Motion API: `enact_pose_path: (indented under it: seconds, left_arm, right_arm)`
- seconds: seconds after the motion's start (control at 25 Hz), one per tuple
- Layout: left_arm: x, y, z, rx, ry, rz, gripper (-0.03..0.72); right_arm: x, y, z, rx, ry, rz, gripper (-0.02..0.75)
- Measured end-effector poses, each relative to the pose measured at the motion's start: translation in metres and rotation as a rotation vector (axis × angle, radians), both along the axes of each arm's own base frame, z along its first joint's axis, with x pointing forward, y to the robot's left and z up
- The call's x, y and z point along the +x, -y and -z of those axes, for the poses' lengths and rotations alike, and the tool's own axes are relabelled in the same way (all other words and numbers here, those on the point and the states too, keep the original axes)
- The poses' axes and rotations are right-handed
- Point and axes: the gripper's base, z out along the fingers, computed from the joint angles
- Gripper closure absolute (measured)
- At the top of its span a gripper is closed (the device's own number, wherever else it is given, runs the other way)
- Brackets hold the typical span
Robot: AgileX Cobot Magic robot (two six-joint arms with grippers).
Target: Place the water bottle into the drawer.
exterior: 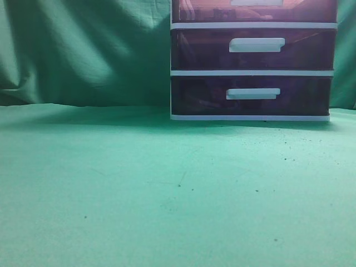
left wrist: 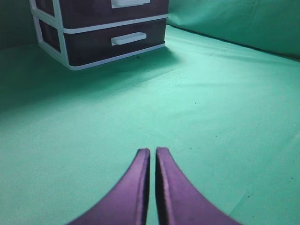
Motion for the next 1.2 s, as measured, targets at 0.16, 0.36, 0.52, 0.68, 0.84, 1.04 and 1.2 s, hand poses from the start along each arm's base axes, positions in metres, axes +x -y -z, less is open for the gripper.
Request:
enact_pose_path:
  seconds: [0.16, 0.36, 0.52, 0.68, 0.84, 1.04, 1.2]
  left_arm:
    - [0.0, 0.0, 0.0, -0.001, -0.001, 0.0, 0.688]
    - [0.0, 0.0, 0.001, 0.0, -0.002, 0.0, 0.688]
    - [0.0, 0.0, 0.001, 0.0, -0.002, 0.0, 0.688]
    - [0.0, 0.0, 0.001, 0.0, -0.002, 0.0, 0.688]
    - [0.0, 0.0, 0.001, 0.0, -0.002, 0.0, 0.688]
    - [0.0, 0.0, 0.001, 0.0, -0.002, 0.0, 0.688]
    - [0.0, 0.0, 0.001, 0.0, -0.002, 0.0, 0.688]
  right_arm:
    - [-0.001, -0.001, 0.003, -0.01, -0.01, -0.019, 0.738]
    - [-0.005, -0.003, 0.005, -0.031, -0.017, -0.07, 0.738]
    - [-0.002, -0.002, 0.004, -0.014, -0.018, -0.042, 0.738]
    - [0.01, 0.014, -0.022, 0.267, -0.109, 0.175, 0.738]
    - [0.02, 0.033, -0.035, 0.472, -0.114, 0.368, 0.738]
    - [0.034, 0.061, -0.031, 0.641, -0.097, 0.658, 0.738]
    - [0.044, 0.069, -0.003, 0.363, -0.19, 0.88, 0.738]
